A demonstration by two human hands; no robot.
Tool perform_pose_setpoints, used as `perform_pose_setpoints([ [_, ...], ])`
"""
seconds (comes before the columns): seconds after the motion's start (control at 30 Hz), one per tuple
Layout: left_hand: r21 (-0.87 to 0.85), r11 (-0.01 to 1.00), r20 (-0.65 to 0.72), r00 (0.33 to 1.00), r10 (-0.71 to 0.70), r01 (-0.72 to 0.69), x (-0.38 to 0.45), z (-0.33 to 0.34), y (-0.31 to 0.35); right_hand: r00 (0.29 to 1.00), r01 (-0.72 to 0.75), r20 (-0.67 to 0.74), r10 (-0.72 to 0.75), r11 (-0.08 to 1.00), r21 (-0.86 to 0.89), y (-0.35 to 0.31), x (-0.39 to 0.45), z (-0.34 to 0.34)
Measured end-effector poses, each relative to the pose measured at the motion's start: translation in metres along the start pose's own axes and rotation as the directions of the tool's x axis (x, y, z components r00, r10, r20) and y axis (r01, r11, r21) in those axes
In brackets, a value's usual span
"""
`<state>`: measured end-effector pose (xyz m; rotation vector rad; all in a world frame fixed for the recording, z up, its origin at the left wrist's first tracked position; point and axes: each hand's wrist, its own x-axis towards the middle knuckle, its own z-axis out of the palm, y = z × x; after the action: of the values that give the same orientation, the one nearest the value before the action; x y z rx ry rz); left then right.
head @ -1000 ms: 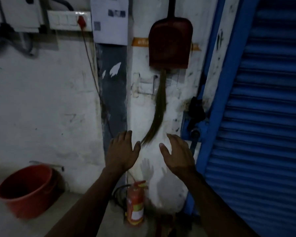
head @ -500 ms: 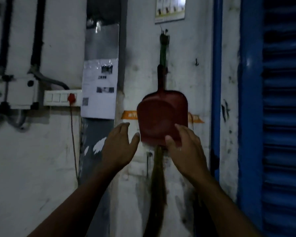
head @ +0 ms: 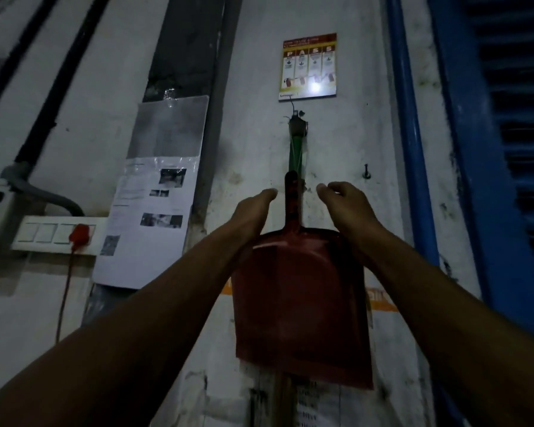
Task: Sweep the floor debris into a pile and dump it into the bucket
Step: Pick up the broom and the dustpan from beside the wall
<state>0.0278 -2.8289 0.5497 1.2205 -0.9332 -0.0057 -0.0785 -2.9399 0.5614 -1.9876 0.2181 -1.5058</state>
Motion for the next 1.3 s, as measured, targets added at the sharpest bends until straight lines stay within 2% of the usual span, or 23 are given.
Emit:
perform_pose_setpoints([
  [0.13,-0.065,0.996,0.084,0.995,-0.051,0.056,0.046,0.003,-0.006,1.0,-0.026,-0.012,0.027,0.999,0.033,-0.004,0.043,0.021],
  [0.43,-0.097,0.995,0.275,0.961,0.017,0.01,0.097,0.025,-0.012,0.996,-0.024,-0.087,0.031,0.996,0.082,-0.028,0.128,0.035],
  [0.7,-0.014,0.994,0.239,0.965,0.107,-0.107,0.116,0.043,-0.014,0.996,0.031,-0.086,-0.03,0.999,0.008,-0.036,0.176,0.04],
  [0.9,0.09,0.979,0.216,0.963,0.159,-0.182,0.124,0.048,-0.015,0.986,0.103,-0.139,-0.093,0.992,0.068,-0.037,0.204,0.043],
  [1.07,0.152,0.96,0.24,0.951,0.194,-0.234,0.123,0.044,-0.012,0.98,0.152,-0.135,-0.146,0.988,0.04,-0.034,0.218,0.038],
  [1.17,0.164,0.957,0.252,0.948,0.192,-0.238,0.121,0.042,-0.008,0.978,0.167,-0.139,-0.156,0.983,0.072,-0.032,0.234,0.037],
  [1.3,0.159,0.952,0.246,0.944,0.218,-0.261,0.119,0.036,0.001,0.965,0.174,-0.215,-0.148,0.979,0.108,-0.046,0.22,0.041],
])
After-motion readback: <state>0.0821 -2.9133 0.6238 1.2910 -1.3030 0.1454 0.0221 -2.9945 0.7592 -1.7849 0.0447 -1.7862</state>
